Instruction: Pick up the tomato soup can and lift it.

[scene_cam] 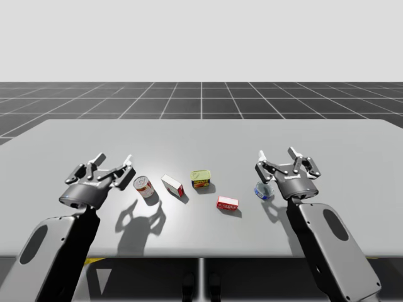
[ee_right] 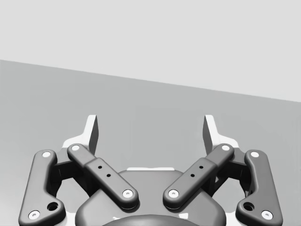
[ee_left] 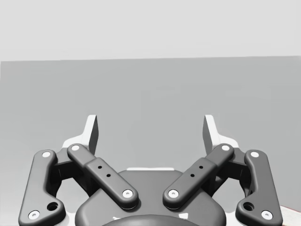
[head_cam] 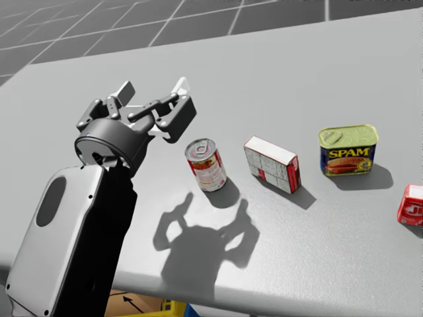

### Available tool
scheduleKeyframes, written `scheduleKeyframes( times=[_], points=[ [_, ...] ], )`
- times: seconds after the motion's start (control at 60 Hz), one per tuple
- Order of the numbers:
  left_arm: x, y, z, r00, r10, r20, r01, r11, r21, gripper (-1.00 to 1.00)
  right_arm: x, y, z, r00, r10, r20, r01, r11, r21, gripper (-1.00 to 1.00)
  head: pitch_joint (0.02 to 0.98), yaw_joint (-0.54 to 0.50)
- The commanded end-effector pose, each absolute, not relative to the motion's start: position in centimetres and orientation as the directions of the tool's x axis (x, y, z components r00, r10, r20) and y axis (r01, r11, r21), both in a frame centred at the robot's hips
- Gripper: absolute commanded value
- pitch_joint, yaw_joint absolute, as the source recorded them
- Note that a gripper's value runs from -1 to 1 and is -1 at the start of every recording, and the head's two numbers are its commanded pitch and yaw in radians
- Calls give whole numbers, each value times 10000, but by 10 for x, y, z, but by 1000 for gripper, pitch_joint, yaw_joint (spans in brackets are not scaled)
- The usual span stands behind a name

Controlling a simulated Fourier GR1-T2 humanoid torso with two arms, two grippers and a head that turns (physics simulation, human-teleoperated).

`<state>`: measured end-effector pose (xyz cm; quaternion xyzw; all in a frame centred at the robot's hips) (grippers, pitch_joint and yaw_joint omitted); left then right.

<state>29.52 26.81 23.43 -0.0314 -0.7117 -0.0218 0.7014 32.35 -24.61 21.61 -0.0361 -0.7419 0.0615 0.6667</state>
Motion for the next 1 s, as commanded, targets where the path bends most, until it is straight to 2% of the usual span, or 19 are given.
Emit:
scheduleKeyframes(
  times=[0.017,0.05,0.067,0.117,0.183,0.3,0.433,0.533,0.6,0.767,0.833,0.867,0.933,0.967,1.0],
  points=[
    [281,268,235,888,123,9960,1159,9930,-226,-1000,325,-246,214,-1140,1566,9811,-135,9872,-1591,-1000,812,348],
    [277,268,236,1069,239,9940,1238,9916,-372,-1000,325,-246,213,-1118,1559,9814,-150,9872,-1586,-1000,813,349],
    [270,267,237,1193,77,9928,1395,9899,-245,-1000,326,-246,213,-1112,1572,9813,-155,9870,-1598,-1000,813,349],
    [263,267,237,1274,80,9918,1548,9876,-278,-1000,326,-246,212,-1104,1626,9805,-127,9862,-1650,-1000,813,351],
    [249,270,236,1372,-404,9897,1589,9871,183,-1000,327,-247,211,-1093,1669,9799,-105,9855,-1691,-1000,814,355],
    [235,274,230,1681,-410,9849,1777,9840,107,-1000,327,-248,211,-1143,1778,9774,-40,9838,-1794,-1000,818,355],
    [223,280,218,2262,-467,9730,2002,9798,5,-1000,327,-248,211,-1145,1798,9770,-2,9835,-1810,-1000,820,357],
    [216,279,201,2598,-935,9611,2230,9742,345,-1000,327,-248,210,-1133,1807,9770,42,9834,-1814,-1000,819,364],
    [216,277,188,2567,-958,9617,2230,9741,375,-1000,327,-248,210,-1126,1794,9773,65,9837,-1798,-1000,819,369],
    [226,272,165,2912,-717,9540,2338,9723,17,-1000,328,-249,211,-1175,1806,9765,96,9835,-1808,-1000,812,369],
    [232,270,158,2837,-914,9545,2288,9731,252,-1000,328,-249,210,-1166,1814,9765,109,9833,-1814,-1000,811,366],
    [236,269,155,2891,-837,9536,2333,9723,146,-1000,328,-249,210,-1163,1805,9767,121,9835,-1804,-1000,812,365],
    [242,266,152,2878,-944,9530,2317,9724,263,-1000,328,-249,210,-1156,1792,9770,139,9838,-1788,-1000,812,365],
    [247,264,150,2987,-766,9513,2359,9718,42,-1000,328,-250,211,-1166,1781,9771,158,9840,-1775,-1000,811,365],
    [250,263,149,2997,-816,9505,2329,9725,101,-1000,328,-250,211,-1182,1785,9768,161,9839,-1779,-1000,811,364]
  ],
)
